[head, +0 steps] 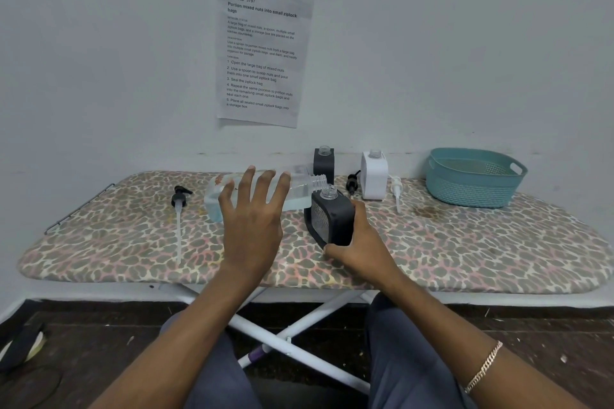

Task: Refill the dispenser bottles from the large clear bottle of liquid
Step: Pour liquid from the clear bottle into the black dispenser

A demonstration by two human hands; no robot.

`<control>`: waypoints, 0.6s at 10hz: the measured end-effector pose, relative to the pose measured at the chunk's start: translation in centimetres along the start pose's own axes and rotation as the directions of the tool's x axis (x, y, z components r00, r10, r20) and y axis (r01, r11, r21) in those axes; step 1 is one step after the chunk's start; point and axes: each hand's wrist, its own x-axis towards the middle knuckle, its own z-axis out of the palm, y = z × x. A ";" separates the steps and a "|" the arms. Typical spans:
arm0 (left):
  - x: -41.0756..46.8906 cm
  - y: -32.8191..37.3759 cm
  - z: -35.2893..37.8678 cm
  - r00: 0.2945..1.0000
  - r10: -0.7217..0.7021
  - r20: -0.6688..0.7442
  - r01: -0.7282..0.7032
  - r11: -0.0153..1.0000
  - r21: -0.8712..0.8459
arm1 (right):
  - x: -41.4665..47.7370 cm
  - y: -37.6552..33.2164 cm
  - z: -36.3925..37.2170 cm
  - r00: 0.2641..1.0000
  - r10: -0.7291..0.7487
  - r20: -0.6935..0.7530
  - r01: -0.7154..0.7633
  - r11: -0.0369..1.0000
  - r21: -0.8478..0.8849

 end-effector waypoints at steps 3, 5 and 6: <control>0.0 0.0 0.0 1.000 -0.003 -0.005 0.003 1.000 -0.004 | 0.0 -0.1 0.0 1.000 0.002 0.003 -0.002 1.000 0.000; 0.0 0.0 0.0 1.000 -0.006 -0.004 0.006 1.000 -0.009 | -0.1 -0.3 -0.1 1.000 0.003 0.006 -0.003 1.000 0.003; 0.0 0.0 0.0 1.000 -0.004 -0.001 0.004 1.000 -0.006 | -0.1 -0.3 -0.1 1.000 0.007 0.003 -0.007 1.000 0.007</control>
